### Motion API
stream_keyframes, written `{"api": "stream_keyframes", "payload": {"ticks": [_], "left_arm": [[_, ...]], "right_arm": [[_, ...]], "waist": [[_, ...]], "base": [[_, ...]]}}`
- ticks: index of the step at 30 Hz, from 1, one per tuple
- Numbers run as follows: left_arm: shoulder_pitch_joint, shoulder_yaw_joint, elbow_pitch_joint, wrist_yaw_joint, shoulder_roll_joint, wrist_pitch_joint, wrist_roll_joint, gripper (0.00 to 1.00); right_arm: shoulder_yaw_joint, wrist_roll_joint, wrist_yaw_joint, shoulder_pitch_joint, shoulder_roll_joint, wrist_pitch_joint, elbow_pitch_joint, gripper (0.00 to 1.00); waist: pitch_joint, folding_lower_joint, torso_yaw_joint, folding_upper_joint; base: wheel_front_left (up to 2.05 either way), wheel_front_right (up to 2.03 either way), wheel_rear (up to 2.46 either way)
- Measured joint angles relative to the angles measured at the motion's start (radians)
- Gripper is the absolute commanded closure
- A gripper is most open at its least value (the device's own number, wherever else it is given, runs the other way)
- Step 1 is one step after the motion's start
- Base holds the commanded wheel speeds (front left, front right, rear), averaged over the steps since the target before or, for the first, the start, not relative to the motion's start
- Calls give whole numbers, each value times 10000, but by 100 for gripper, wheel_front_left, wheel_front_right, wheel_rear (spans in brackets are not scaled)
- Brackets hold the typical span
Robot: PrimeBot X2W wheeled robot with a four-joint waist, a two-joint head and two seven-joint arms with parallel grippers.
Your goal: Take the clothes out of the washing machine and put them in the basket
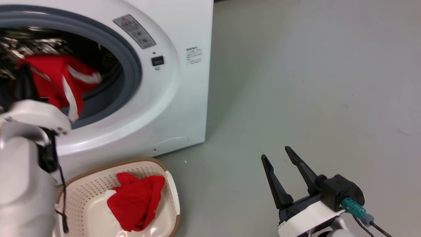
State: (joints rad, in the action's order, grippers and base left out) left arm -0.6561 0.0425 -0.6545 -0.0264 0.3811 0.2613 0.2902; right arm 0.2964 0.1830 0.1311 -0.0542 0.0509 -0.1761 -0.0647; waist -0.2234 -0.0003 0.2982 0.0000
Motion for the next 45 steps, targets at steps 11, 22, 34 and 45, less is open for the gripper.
{"api": "stream_keyframes", "payload": {"ticks": [11, 22, 34, 45], "left_arm": [[2659, 163, 2290, 314, -1580, 17, -798, 100], [5328, -318, 4433, 616, -2857, 17, -1279, 100], [7284, -729, 5892, 558, -3191, 17, -1127, 100], [6619, -631, 4759, 637, -3283, 15, -744, 100]], "right_arm": [[-336, -194, 0, 742, -2, 454, 286, 0], [-686, -439, 0, 1389, 2, 894, 708, 0], [-746, -600, 0, 1567, 0, 1147, 1183, 0], [-681, -842, 0, 797, 0, 1200, 1582, 0]], "waist": [[1330, 0, -928, 0], [2189, 0, -1962, 0], [1878, 2, -2662, 0], [143, 4, -2709, 0]], "base": [[0, 0, 0], [0, 0, 0], [0, 0, 0], [0, 0, 0]]}}
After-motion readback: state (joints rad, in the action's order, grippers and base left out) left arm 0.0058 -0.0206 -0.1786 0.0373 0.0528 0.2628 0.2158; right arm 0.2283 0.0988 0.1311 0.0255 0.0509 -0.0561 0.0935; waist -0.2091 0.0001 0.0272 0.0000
